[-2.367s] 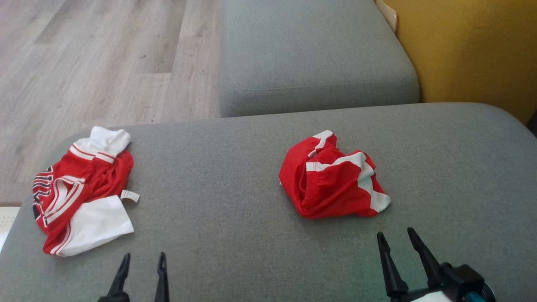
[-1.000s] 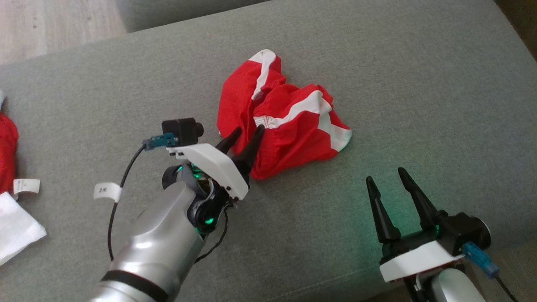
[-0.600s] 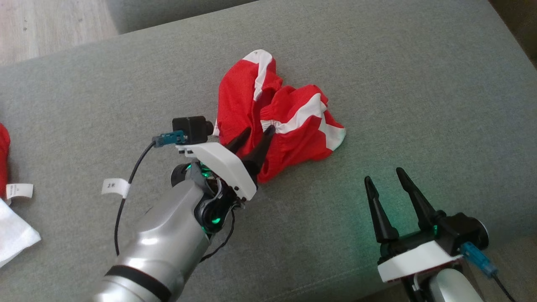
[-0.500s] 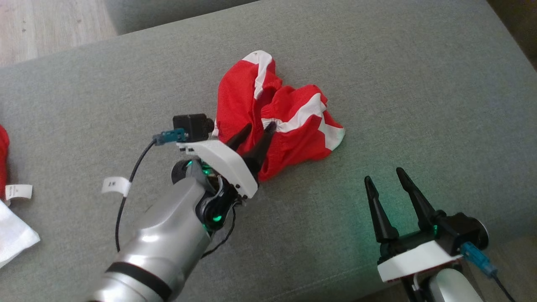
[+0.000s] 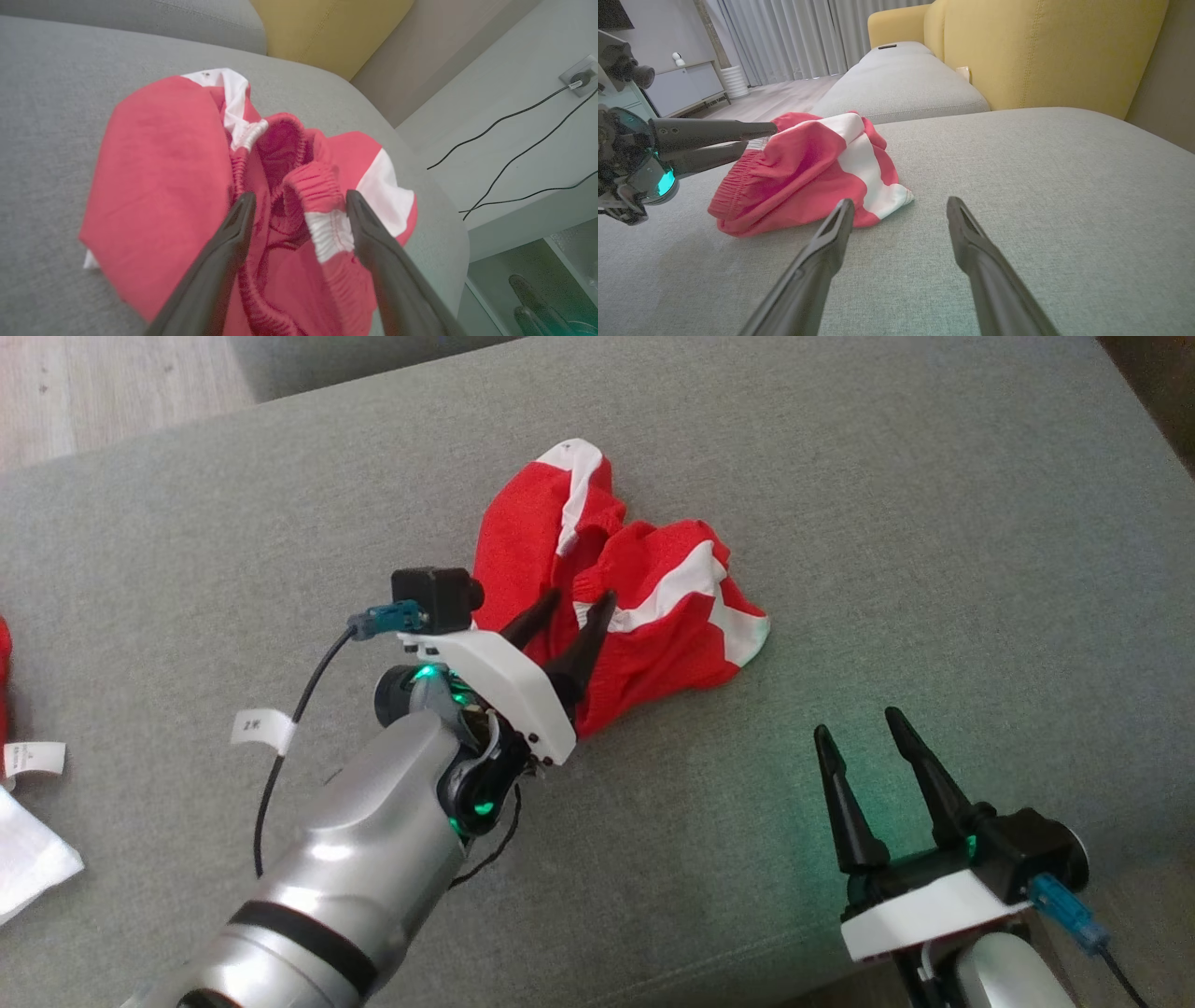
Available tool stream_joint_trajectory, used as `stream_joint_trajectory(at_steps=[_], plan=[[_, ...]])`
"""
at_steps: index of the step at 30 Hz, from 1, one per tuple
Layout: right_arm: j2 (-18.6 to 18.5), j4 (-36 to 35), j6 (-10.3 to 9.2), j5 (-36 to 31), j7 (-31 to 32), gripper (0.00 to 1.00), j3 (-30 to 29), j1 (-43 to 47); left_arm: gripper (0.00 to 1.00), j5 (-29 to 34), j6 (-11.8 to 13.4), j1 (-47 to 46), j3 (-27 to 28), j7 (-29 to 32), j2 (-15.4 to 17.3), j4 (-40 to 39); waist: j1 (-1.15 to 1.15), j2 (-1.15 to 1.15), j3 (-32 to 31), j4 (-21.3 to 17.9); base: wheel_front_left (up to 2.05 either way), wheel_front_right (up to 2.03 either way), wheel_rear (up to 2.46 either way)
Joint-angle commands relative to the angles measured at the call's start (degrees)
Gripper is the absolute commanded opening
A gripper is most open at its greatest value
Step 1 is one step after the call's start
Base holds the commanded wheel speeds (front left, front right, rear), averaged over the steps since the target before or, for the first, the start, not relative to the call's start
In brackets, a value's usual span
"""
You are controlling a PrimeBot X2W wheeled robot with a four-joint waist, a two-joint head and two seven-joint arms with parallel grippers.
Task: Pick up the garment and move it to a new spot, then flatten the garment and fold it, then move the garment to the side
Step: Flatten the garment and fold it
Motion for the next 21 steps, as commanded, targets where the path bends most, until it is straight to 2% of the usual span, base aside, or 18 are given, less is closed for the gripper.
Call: stream_joint_trajectory(at_steps=[1,7,8,9,10,13,17,21], plan=[[0.2,-1.8,0.39,-0.4,-0.2,1.0,0.8,-2.0,1.0,0.3,0.3,-1.4,1.1,0.5,1.0,-2.1,0.0,0.0,0.3,0.1,0.0,0.0,0.0],[0.4,-1.8,0.39,-0.3,-0.2,1.0,0.3,-2.1,1.0,0.7,1.7,-0.5,-0.1,2.9,1.9,-4.5,0.0,0.0,0.8,0.3,0.0,0.0,0.0],[0.5,-1.8,0.39,-0.3,-0.2,1.0,0.2,-2.1,0.9,1.0,2.3,0.0,-0.7,3.8,2.6,-5.9,0.0,0.0,0.9,0.4,0.0,0.0,0.0],[0.5,-1.8,0.39,-0.3,-0.2,1.0,0.2,-2.1,0.4,1.1,2.5,0.2,-0.8,4.0,2.9,-6.7,0.0,0.0,0.9,0.4,0.0,0.0,0.0],[0.6,-1.8,0.39,-0.3,-0.2,1.0,0.1,-2.1,0.0,1.3,2.9,0.3,-0.6,3.5,3.2,-7.8,0.0,0.0,0.9,0.5,0.0,0.0,0.0],[0.7,-1.7,0.39,-0.1,-0.2,1.0,0.1,-2.2,0.0,1.8,3.5,0.2,-0.6,3.1,4.2,-10.4,0.0,0.0,0.7,0.6,0.0,0.0,0.0],[0.8,-1.3,0.39,0.1,-0.2,1.0,0.5,-2.3,0.0,1.7,2.8,-0.5,-0.7,3.9,4.9,-12.9,0.0,0.0,0.2,0.6,0.0,0.0,0.0],[1.0,-1.0,0.39,0.4,-0.2,1.0,1.0,-2.6,0.0,1.0,0.1,-3.6,-2.1,7.5,5.6,-17.0,0.0,0.0,-0.7,0.2,0.0,0.0,0.0]])
